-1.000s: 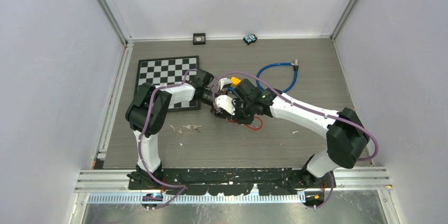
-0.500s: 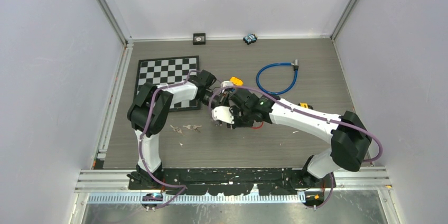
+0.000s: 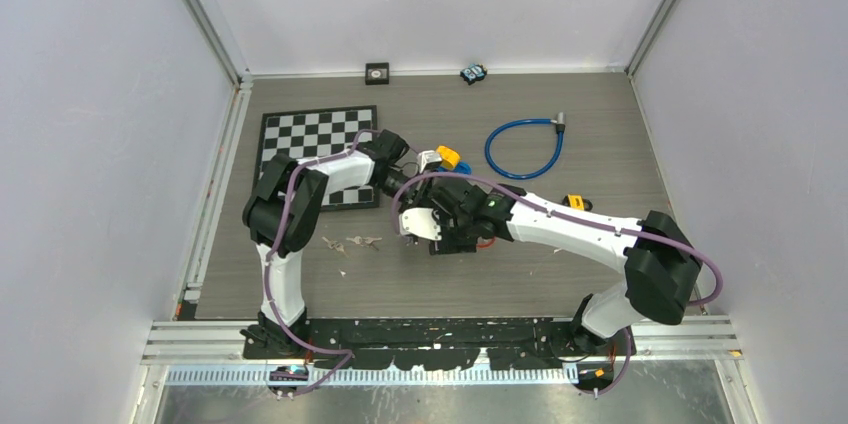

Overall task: Unlock with the key
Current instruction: Unlock the lock, then place the lock at the center of the board, then move the lock to the center of the board.

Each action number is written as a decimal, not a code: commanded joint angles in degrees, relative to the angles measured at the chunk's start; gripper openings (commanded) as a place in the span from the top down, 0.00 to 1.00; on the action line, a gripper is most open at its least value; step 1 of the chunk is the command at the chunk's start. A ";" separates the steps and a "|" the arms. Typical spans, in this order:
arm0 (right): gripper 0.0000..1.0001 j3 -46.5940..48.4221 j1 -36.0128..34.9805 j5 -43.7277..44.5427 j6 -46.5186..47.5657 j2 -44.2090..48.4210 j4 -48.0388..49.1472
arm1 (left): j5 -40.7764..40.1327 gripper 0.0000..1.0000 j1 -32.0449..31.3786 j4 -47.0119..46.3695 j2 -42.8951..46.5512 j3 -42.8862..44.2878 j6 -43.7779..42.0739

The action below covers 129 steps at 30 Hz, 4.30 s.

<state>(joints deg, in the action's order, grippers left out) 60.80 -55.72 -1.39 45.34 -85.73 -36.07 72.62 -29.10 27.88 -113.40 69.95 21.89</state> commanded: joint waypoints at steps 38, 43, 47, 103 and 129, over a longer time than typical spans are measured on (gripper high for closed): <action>0.41 -0.92 5.84 -2.98 -1.76 4.72 -0.47 | 3.27 1.00 0.30 7.83 -1.46 5.10 -6.87; 0.39 -0.53 6.50 -4.78 -3.01 4.84 -0.86 | 3.36 1.00 0.44 7.89 -1.27 5.21 -7.25; 0.34 -0.10 8.03 -9.20 -3.74 7.49 -3.80 | 1.61 1.00 1.76 8.78 -1.03 5.90 -8.31; 0.20 -12.92 30.25 4.51 -10.75 21.86 -2.09 | -37.80 0.48 11.52 35.42 -28.00 53.97 -24.27; 0.14 1.66 63.55 -13.55 -18.45 -8.99 -2.29 | -37.82 0.20 10.73 21.47 3.97 26.05 -20.39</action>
<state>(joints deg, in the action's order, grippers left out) 60.64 7.94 -10.92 28.80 -93.82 -38.44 32.71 -18.13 51.53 -111.70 97.95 1.15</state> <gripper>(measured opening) 0.862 0.795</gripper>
